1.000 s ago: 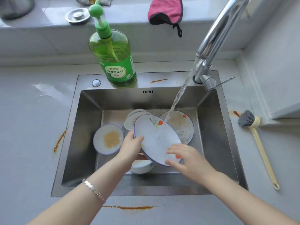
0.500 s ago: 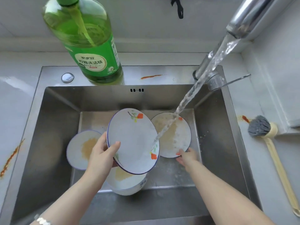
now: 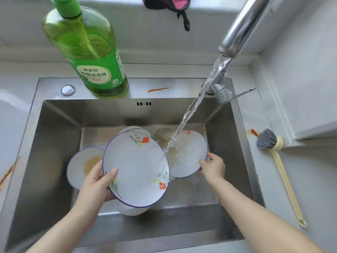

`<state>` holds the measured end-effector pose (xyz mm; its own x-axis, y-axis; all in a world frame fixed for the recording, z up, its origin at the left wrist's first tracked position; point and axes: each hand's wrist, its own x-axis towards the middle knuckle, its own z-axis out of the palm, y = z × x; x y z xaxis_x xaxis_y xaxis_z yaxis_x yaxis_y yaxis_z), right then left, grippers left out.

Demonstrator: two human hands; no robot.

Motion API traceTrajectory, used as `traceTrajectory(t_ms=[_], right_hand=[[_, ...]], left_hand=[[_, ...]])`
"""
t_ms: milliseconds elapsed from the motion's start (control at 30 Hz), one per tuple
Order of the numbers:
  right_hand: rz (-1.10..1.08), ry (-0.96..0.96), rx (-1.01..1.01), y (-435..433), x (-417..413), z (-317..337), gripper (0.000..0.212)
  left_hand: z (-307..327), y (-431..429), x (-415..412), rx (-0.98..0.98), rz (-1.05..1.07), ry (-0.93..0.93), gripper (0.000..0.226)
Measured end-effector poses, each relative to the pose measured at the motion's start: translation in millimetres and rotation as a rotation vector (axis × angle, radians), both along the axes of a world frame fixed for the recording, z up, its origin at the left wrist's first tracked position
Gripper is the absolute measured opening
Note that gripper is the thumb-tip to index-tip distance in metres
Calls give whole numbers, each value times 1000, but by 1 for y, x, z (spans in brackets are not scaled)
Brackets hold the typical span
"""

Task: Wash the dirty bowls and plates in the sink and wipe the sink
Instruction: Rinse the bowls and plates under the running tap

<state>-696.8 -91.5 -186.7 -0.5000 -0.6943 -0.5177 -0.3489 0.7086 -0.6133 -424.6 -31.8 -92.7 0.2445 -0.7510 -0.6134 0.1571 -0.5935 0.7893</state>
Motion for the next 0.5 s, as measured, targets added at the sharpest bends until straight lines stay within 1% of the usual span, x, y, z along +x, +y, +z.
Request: traceTrajectory(t_ms=[33, 133, 233, 300, 367, 400, 433, 500], right_hand=[[108, 77, 0, -1, -3, 14, 14], [399, 267, -27, -1, -18, 58, 6], [590, 470, -91, -1, -39, 100, 8], [688, 597, -99, 3, -51, 127, 8], [711, 651, -106, 12, -66, 153, 7], [685, 658, -129, 18, -75, 166, 5], [631, 645, -173, 25, -86, 177, 3], [477, 554, -260, 42, -109, 193, 10]], left_hand=[[4, 2, -1, 5, -7, 1, 28], [16, 12, -6, 7, -38, 14, 29], [28, 23, -21, 13, -61, 47, 26], [31, 32, -35, 27, -61, 65, 24], [34, 40, -50, 47, -64, 69, 23], [34, 44, -57, 57, -59, 68, 24], [34, 48, -63, 64, -51, 66, 25], [34, 55, -75, 68, -34, 51, 25]])
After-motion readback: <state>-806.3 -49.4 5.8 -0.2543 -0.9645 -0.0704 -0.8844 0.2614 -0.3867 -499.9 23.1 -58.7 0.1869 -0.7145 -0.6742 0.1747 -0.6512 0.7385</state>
